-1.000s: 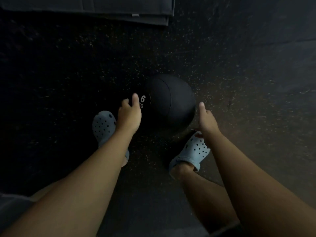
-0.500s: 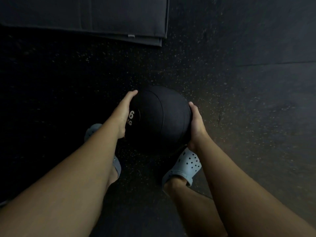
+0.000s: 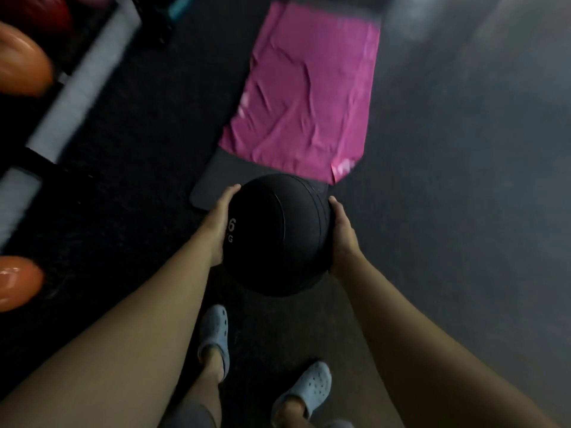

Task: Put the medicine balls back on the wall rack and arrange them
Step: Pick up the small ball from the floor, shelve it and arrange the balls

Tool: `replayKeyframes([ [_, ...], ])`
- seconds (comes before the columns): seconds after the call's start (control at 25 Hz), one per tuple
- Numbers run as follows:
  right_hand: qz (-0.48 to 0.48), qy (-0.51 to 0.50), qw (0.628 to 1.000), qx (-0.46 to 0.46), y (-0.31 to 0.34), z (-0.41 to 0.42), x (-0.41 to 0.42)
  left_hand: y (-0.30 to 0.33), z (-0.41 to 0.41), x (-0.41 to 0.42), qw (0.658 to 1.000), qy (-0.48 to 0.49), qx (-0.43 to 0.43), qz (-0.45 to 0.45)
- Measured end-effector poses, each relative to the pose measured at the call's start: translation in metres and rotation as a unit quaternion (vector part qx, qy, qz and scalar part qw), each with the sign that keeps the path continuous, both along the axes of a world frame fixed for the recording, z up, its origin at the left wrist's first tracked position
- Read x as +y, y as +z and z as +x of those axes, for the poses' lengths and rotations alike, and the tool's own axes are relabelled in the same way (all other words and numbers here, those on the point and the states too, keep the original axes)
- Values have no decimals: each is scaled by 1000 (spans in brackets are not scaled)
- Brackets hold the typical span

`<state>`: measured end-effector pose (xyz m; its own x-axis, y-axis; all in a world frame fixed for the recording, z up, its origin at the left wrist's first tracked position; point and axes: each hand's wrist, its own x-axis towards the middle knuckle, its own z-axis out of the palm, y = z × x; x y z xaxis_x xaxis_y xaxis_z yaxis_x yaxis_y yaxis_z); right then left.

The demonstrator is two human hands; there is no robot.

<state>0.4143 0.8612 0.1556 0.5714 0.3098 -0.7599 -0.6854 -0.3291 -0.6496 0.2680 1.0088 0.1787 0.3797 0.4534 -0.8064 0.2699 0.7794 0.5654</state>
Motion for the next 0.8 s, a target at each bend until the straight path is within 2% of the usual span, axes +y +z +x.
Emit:
replayKeyframes([
  [0.16, 111, 82, 986, -91, 159, -10, 90, 166, -39, 49, 985, 81, -86, 122],
  [0.28, 218, 151, 950, -165, 284, -53, 167, 287, -97, 93, 948, 180, -168, 202],
  [0.4, 319, 227, 899, -198, 401, -124, 237, 394, -179, 140, 891, 266, -194, 313],
  [0.48, 371, 263, 867, -202, 458, -168, 281, 453, -232, 162, 852, 315, -184, 376],
  [0.68, 525, 364, 753, -160, 611, -318, 374, 597, -389, 191, 738, 406, -178, 509],
  [0.8, 604, 381, 690, -117, 681, -394, 406, 674, -455, 191, 677, 425, -145, 583],
])
